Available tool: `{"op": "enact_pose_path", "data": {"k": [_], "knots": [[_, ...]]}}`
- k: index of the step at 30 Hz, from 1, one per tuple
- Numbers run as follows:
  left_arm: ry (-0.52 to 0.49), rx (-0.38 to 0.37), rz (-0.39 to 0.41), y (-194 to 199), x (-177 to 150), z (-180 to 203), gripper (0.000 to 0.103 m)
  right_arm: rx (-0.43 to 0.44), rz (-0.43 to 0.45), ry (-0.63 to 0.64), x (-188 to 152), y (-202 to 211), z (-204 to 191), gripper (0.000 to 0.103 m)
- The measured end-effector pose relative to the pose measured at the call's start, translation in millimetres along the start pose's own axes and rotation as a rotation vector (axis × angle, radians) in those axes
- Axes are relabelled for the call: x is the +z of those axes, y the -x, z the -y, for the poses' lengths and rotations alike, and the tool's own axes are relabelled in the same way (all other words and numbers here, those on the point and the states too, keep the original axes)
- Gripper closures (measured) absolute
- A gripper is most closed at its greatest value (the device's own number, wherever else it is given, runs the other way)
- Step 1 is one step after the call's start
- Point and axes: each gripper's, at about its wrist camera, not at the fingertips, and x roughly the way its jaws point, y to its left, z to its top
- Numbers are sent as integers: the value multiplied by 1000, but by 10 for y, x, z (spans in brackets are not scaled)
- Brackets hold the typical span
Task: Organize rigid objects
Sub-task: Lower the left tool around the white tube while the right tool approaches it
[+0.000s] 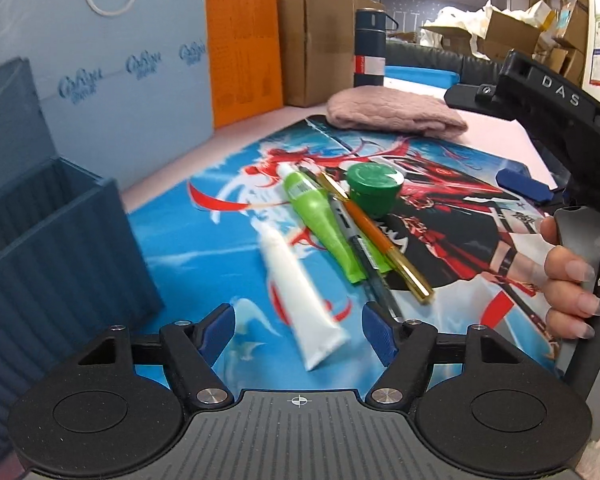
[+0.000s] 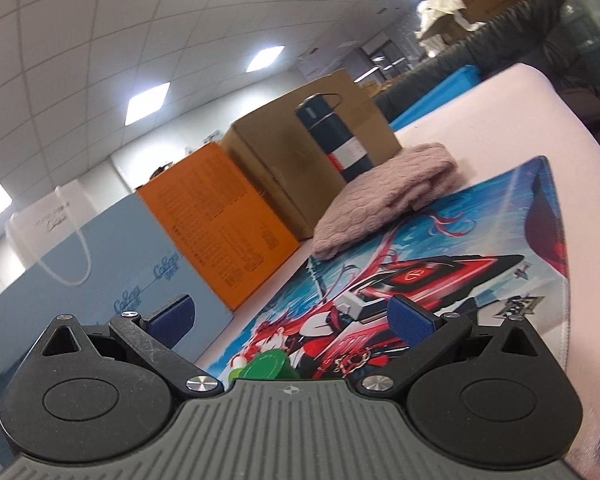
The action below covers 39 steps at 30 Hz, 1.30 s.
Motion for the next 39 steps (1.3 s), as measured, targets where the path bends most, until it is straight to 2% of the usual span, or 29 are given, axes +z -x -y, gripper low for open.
{"op": "enact_pose_path", "data": {"k": [3,5,8,10,15,19,22,26,31,33,35,36,39], "knots": [[-8,5,-4,-45,-13,26,36,-15,-2,-46,20,-7,63,0],[-3,10,1,-29,-17,12,53,-19,-10,-61,22,-19,80,0],[16,9,8,4,-30,-66,73,14,-52,-47,9,-53,54,0],[23,0,9,38,-50,-124,80,70,-94,-30,-11,-86,19,0],[8,-46,8,153,-129,-231,80,215,-200,82,-100,-138,-194,0],[-21,-86,-2,285,-221,-315,80,319,-350,242,-157,-221,-460,0],[-49,-110,-7,396,-309,-375,79,361,-371,510,-224,-204,-740,0],[-54,-78,-5,486,-377,-457,75,452,-380,880,-350,-240,-1030,0],[-60,-47,-12,529,-405,-575,75,684,-469,1265,-571,-257,-1194,0],[-62,-52,-18,546,-412,-616,71,768,-538,1378,-693,-309,-1257,0],[-63,-48,-24,563,-421,-646,52,792,-619,1446,-831,-404,-1362,0],[-64,-42,-27,568,-430,-662,48,808,-654,1465,-889,-450,-1409,1],[-43,-41,-24,584,-453,-728,46,867,-752,1446,-980,-579,-1530,3]]}}
